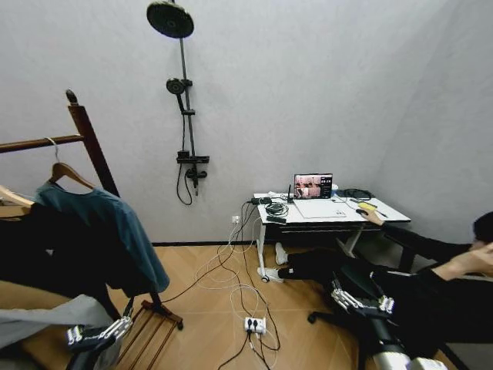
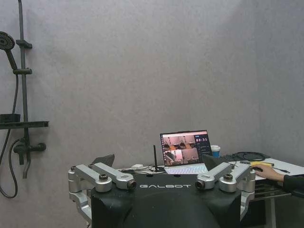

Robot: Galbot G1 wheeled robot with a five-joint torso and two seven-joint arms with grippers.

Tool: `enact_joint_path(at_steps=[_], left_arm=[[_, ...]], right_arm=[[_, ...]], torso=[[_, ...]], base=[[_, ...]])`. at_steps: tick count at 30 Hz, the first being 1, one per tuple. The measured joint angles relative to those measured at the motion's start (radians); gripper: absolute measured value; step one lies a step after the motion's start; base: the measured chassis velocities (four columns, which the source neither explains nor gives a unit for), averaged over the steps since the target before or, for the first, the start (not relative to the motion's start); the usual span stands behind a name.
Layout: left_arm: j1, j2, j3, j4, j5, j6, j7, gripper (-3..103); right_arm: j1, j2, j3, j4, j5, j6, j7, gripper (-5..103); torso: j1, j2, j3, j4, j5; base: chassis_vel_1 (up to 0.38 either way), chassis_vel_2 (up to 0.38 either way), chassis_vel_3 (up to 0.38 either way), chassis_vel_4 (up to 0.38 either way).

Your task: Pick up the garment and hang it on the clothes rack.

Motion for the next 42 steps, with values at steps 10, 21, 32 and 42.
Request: enact_joint_path(at_steps=[10,21,32,42], left_arm=[[0.0,0.0,0.0,0.0,0.0,0.0,0.0,100],[0.0,0.0,0.0,0.0,0.0,0.0,0.0,100],[0.0,0.0,0.0,0.0,0.0,0.0,0.0,100],[0.0,0.0,0.0,0.0,0.0,0.0,0.0,100]], right_arm=[[0.0,0.0,-0.001,0.0,0.0,0.0,0.0,100],[0.0,0.0,0.0,0.0,0.0,0.0,0.0,100],[0.0,0.0,-0.001,0.0,0.0,0.0,0.0,100],[0.0,0.0,-0.001,0.0,0.0,0.0,0.0,100]], torso=[[0.0,0.0,0.0,0.0002,-0.0004],[0.0,0.0,0.0,0.0,0.0006],[0.0,0.0,0.0,0.0002,-0.0006],[0.0,0.0,0.0,0.0002,0.0]], base=[[-0.016,-0.02,0.024,0.021],[-0.145,-0.196,0.141,0.197],[0.073,0.019,-0.058,-0.028],[0.296,-0.007,-0.306,-0.002]])
